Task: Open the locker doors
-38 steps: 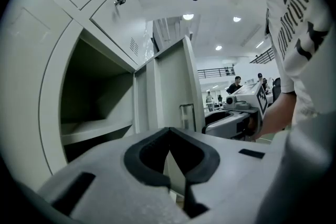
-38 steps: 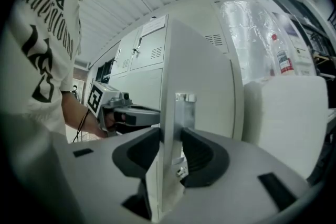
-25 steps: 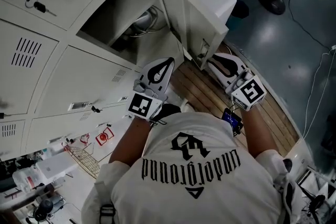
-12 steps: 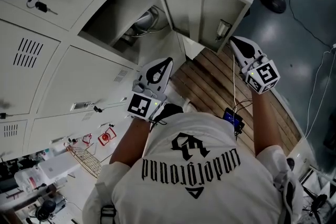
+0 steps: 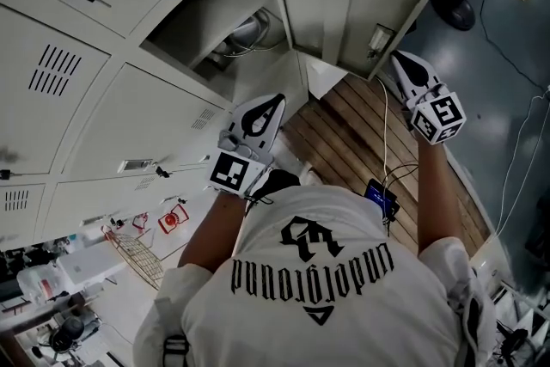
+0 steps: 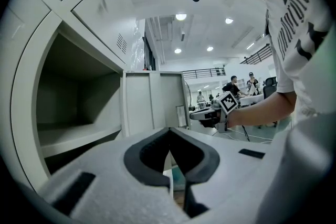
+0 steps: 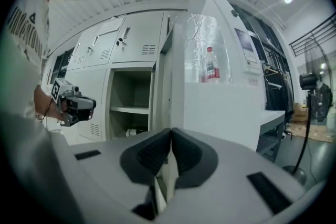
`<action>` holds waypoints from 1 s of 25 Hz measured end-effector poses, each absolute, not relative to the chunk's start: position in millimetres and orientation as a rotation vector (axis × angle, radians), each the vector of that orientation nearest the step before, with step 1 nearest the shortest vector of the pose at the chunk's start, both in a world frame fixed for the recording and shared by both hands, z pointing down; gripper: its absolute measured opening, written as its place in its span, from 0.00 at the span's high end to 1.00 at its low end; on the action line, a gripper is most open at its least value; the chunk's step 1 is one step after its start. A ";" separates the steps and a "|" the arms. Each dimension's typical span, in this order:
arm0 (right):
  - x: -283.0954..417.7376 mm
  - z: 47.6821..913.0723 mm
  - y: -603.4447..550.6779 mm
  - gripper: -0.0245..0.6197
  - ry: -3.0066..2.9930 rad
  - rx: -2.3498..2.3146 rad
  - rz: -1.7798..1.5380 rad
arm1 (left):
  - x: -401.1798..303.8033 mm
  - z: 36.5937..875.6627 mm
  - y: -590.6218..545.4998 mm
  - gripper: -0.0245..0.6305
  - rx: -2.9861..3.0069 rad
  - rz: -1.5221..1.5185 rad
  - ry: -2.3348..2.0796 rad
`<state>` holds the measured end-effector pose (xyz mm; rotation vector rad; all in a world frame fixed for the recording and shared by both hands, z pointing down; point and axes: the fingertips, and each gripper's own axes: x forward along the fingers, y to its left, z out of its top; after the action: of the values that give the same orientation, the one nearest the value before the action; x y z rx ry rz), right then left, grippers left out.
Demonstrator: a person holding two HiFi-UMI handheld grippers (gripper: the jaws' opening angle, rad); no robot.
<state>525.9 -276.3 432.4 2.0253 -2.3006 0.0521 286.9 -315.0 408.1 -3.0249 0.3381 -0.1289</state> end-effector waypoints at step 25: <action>339.5 385.7 -296.7 0.63 -2.662 1.634 -0.137 | 170.4 392.0 -320.5 0.95 -2.910 -0.133 0.816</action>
<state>339.5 -296.7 385.7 1.6339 -2.6618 -0.1374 170.4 -320.5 392.0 -2.9099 0.8159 -0.1335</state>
